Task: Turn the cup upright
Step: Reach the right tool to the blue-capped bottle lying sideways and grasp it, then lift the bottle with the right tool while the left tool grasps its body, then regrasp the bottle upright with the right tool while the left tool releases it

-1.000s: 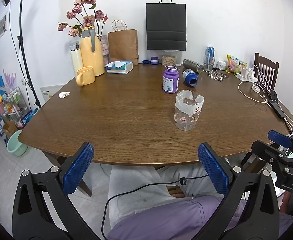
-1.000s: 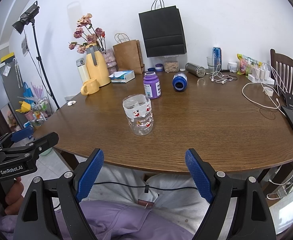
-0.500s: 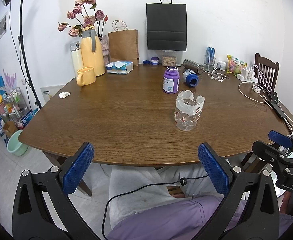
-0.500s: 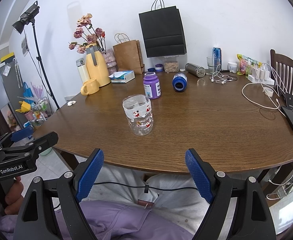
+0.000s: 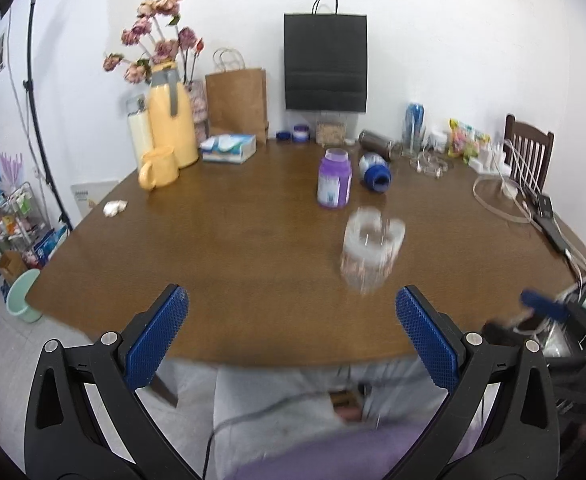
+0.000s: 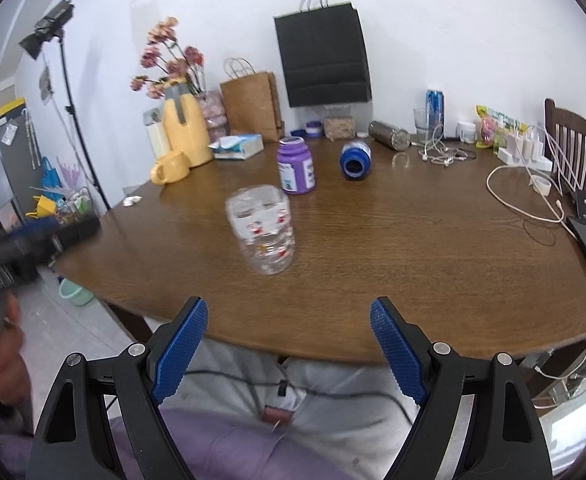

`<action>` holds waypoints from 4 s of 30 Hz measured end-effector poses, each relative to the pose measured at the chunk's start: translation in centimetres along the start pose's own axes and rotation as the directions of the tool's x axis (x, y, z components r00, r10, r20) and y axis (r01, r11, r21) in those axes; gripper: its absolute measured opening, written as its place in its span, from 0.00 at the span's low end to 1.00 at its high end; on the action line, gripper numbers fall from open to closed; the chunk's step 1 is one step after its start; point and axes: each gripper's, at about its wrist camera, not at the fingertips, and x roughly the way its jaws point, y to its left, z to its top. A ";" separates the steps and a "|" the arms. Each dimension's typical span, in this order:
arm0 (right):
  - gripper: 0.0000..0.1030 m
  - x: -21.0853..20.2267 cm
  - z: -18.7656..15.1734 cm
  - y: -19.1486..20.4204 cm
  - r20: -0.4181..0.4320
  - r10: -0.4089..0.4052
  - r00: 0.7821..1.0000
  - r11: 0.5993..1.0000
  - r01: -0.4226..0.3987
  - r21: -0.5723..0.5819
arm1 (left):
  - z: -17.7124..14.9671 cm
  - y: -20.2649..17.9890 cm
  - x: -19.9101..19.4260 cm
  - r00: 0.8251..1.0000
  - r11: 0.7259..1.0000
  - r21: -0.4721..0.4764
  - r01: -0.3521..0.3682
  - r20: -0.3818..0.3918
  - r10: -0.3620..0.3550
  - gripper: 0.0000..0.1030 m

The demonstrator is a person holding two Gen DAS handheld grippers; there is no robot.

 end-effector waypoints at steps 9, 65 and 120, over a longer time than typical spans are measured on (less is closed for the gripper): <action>0.85 7.1 11.2 -6.6 0.004 -0.042 0.999 0.997 0.041 0.059 | 14.5 -7.4 9.3 0.998 0.998 -0.027 0.053 -0.032 -0.054 1.00; 0.65 33.9 20.2 -16.7 -0.191 0.229 0.954 0.973 -0.228 0.028 | 22.8 -12.6 40.8 0.925 0.994 0.038 0.106 -0.370 -0.084 1.00; 0.82 25.4 22.1 -20.3 0.030 0.531 0.847 0.793 -0.509 0.334 | 17.1 -10.2 28.3 0.908 0.941 0.044 0.336 -0.280 -0.311 0.58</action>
